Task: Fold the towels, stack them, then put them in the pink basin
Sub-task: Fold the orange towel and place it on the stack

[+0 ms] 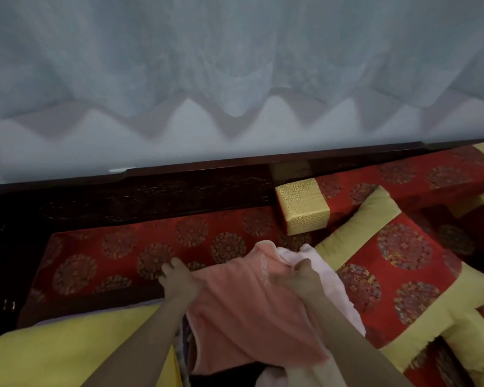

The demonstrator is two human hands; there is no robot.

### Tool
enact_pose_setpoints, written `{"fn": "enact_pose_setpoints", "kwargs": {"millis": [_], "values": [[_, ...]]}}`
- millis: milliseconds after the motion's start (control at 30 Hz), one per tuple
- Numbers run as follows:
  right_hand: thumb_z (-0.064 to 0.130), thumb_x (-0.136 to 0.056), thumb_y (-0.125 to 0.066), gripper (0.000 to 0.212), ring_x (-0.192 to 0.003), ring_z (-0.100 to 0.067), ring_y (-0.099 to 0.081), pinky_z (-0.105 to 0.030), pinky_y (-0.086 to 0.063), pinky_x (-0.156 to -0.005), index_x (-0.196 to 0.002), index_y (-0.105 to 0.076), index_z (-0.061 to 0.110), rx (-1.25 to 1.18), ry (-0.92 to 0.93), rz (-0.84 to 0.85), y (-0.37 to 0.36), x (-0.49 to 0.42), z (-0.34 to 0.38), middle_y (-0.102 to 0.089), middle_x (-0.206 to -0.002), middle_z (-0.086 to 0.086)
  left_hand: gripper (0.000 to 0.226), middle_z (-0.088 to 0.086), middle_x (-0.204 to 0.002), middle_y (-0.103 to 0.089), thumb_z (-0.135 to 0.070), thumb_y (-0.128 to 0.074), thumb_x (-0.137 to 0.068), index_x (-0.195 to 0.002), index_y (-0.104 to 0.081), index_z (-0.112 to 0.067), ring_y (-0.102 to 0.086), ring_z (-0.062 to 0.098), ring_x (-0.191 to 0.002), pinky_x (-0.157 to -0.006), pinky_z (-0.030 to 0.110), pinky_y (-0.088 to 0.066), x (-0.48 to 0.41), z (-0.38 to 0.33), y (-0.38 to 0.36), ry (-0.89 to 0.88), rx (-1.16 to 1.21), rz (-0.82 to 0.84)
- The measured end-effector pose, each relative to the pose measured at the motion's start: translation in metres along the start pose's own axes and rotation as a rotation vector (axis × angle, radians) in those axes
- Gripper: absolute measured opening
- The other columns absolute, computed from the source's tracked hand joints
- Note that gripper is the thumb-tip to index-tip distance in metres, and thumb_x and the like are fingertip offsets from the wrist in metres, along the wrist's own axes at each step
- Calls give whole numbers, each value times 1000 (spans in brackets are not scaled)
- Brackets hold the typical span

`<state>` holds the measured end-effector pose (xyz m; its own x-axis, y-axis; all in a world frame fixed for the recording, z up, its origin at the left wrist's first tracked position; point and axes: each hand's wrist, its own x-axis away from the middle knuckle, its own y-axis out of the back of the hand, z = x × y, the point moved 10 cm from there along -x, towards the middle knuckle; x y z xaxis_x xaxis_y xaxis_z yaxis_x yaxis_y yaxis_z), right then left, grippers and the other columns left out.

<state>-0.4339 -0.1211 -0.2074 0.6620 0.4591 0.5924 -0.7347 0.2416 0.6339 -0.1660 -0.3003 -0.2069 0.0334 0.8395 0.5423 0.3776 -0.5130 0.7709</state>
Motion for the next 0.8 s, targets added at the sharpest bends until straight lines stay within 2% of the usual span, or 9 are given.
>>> {"fn": "enact_pose_setpoints", "kwargs": {"millis": [100, 200, 300, 367, 433, 533, 600, 700, 800], "values": [[43, -71, -71, 41, -84, -15, -60, -29, -45, -71, -99, -51, 21, -25, 21, -20, 4, 5, -3, -61, -89, 4, 65, 23, -137, -28, -17, -68, -80, -129, -29, -3, -37, 44, -122, -99, 46, -40, 5, -2, 0, 47, 123, 7], [33, -76, -69, 13, -76, -13, -60, -32, -50, -72, -79, -57, 27, 29, 170, -86, 12, 14, 10, -64, -78, 6, 85, 27, -138, -37, -9, -78, -70, -136, -27, 6, -46, 42, -122, -98, 41, -44, 9, 2, -11, 171, 355, 131], [26, -83, -63, 5, -80, -17, -60, -34, -50, -71, -83, -61, 22, 99, 348, -192, 17, 26, 27, -65, -85, 0, 71, 21, -135, -50, -5, -76, -74, -135, -41, 7, -50, 35, -123, -102, 36, -44, 19, -4, -27, 236, 583, 282], [22, -90, -53, 10, -85, -22, -62, -32, -46, -71, -94, -60, 16, 88, 364, -177, 15, 31, 27, -64, -88, -3, 53, 20, -134, -53, -7, -69, -83, -132, -50, 0, -51, 35, -124, -104, 40, -43, 29, -9, -40, 250, 638, 434], [16, -93, -46, 14, -84, -26, -63, -31, -44, -71, -102, -54, 10, 46, 378, -199, 18, 36, 25, -64, -86, -7, 41, 26, -120, -61, -3, -66, -84, -124, -59, -1, -59, 39, -109, -92, 50, -52, 47, -6, -44, 275, 778, 566], [13, -95, -45, 6, -72, -25, -56, -42, -47, -70, -96, -43, 7, -115, 326, -200, 25, 47, 16, -56, -74, -6, 36, 27, -115, -65, -1, -64, -80, -116, -65, -3, -63, 37, -102, -84, 44, -55, 74, -6, -35, 254, 959, 670], [22, -94, -49, 15, -74, -22, -53, -42, -48, -72, -97, -42, 10, -176, 209, -97, 20, 51, 2, -56, -79, -5, 37, 25, -115, -65, -2, -61, -78, -114, -65, 1, -63, 35, -97, -77, 40, -54, 86, 0, -25, 217, 956, 668], [35, -81, -64, 38, -88, -19, -55, -30, -40, -72, -107, -43, 18, 44, 123, 82, -1, 62, -19, -56, -94, -1, 28, 24, -106, -67, -8, -61, -80, -107, -64, 3, -64, 36, -96, -82, 43, -53, 110, 16, -12, 165, 914, 629], [27, -75, -68, 29, -83, -20, -57, -28, -42, -71, -99, -58, 15, 77, 186, -29, 4, 75, -25, -63, -88, -2, 29, 20, -105, -70, -14, -66, -84, -111, -63, -3, -65, 35, -99, -82, 42, -55, 127, 35, -1, 66, 834, 537]]}}
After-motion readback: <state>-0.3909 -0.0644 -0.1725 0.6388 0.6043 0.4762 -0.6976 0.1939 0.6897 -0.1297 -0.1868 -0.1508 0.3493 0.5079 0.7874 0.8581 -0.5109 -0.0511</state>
